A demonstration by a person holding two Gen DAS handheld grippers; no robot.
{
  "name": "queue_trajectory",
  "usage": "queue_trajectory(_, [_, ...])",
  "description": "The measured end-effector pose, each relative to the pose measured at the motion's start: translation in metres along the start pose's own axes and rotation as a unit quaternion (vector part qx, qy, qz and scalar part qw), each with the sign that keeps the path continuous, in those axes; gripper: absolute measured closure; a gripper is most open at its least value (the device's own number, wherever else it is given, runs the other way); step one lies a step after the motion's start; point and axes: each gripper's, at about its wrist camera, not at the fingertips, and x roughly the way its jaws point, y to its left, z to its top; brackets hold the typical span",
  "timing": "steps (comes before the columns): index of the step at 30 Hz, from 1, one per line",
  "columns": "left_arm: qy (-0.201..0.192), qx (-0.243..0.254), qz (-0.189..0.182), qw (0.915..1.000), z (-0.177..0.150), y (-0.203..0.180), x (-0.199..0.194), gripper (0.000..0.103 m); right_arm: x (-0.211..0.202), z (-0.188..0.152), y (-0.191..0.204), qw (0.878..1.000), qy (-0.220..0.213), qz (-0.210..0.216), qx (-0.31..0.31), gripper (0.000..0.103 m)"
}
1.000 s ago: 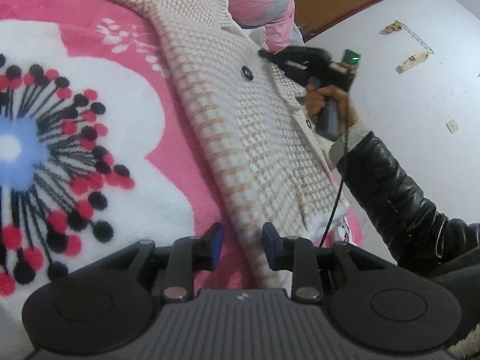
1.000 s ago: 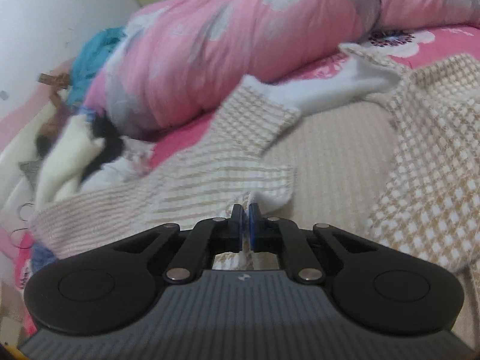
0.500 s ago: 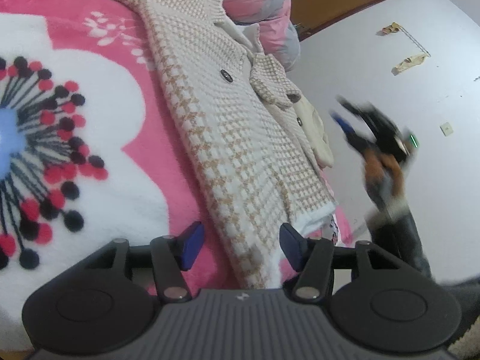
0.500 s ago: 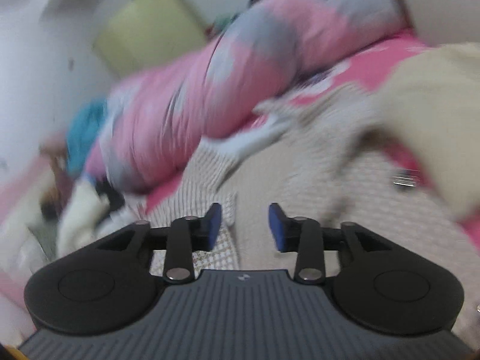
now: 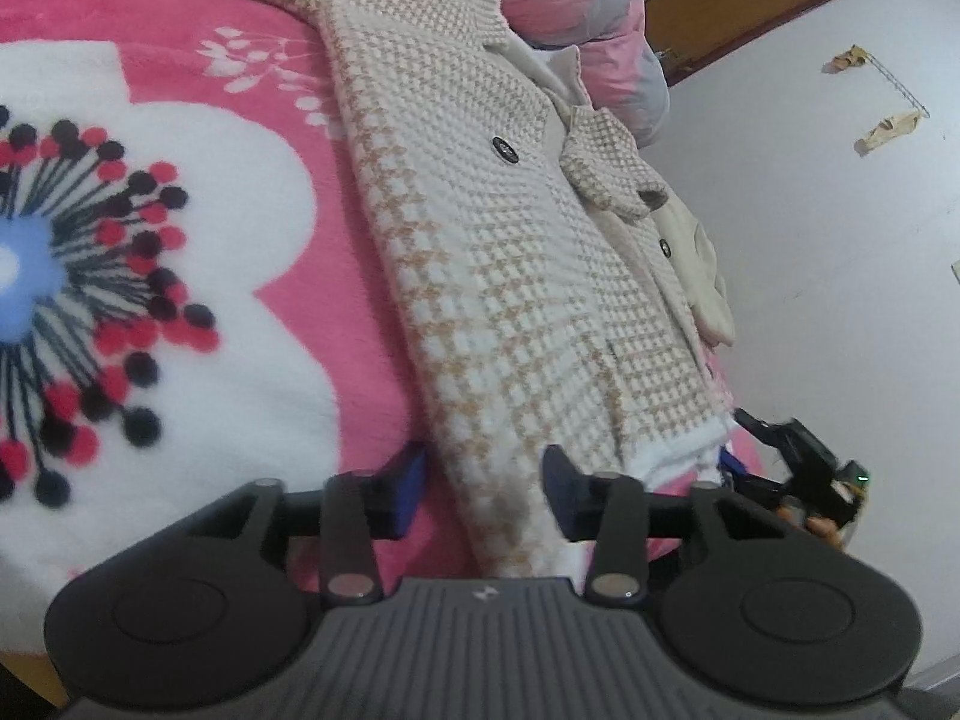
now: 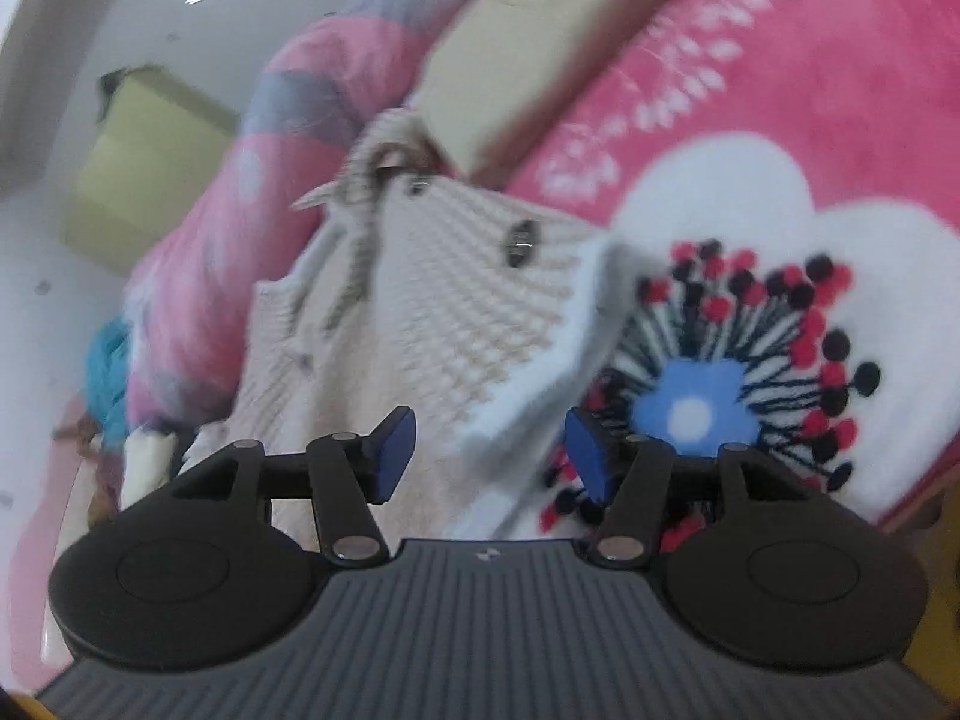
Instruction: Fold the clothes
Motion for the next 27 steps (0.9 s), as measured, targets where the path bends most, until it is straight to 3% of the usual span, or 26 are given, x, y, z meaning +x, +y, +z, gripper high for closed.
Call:
queue_trajectory(3, [-0.004, 0.005, 0.01, 0.9999, -0.002, -0.01, 0.002, 0.061, 0.018, 0.007, -0.007, 0.999, -0.025, 0.009, 0.027, 0.052])
queue_trajectory(4, [-0.003, 0.01, 0.024, 0.9997, -0.004, -0.014, 0.005, 0.074, 0.024, 0.008, -0.003, 0.999, -0.033, 0.009, 0.014, 0.061])
queue_trajectory(5, [-0.001, 0.018, 0.047, 0.9987, -0.004, -0.017, 0.008, 0.08, 0.029, 0.008, 0.001, 0.999, -0.036, 0.007, 0.0, 0.097])
queue_trajectory(6, [-0.001, 0.026, 0.059, 0.9979, -0.005, -0.02, 0.01, 0.088, 0.031, 0.009, 0.006, 0.999, -0.035, 0.007, -0.013, 0.098])
queue_trajectory(12, [0.005, 0.067, 0.098, 0.9929, -0.004, -0.034, 0.013, 0.089, -0.032, 0.029, 0.052, 0.979, -0.154, 0.018, -0.13, 0.098])
queue_trajectory(16, [0.007, 0.07, 0.097, 0.9929, -0.004, -0.032, 0.01, 0.09, -0.034, 0.046, 0.034, 0.972, -0.173, -0.067, -0.145, 0.098])
queue_trajectory(19, [0.008, 0.067, 0.091, 0.9936, -0.001, -0.03, 0.015, 0.089, 0.001, 0.051, -0.002, 0.971, -0.131, -0.135, -0.147, 0.096])
queue_trajectory(20, [0.009, 0.067, 0.089, 0.9937, -0.001, -0.03, 0.014, 0.089, 0.009, 0.053, -0.017, 0.977, -0.111, -0.134, -0.124, 0.09])
queue_trajectory(22, [0.009, 0.069, 0.087, 0.9938, -0.001, -0.029, 0.013, 0.087, 0.002, 0.054, -0.039, 0.987, -0.116, -0.098, -0.057, 0.083])
queue_trajectory(23, [0.008, 0.071, 0.086, 0.9938, -0.002, -0.029, 0.013, 0.087, -0.008, 0.054, -0.043, 0.988, -0.126, -0.087, -0.035, 0.074])
queue_trajectory(25, [0.006, 0.074, 0.082, 0.9938, -0.003, -0.028, 0.014, 0.087, -0.032, 0.051, -0.044, 0.982, -0.164, -0.089, -0.016, 0.061])
queue_trajectory(27, [0.004, 0.079, 0.079, 0.9937, -0.004, -0.028, 0.014, 0.087, -0.058, 0.043, -0.038, 0.97, -0.218, -0.105, -0.024, 0.057])
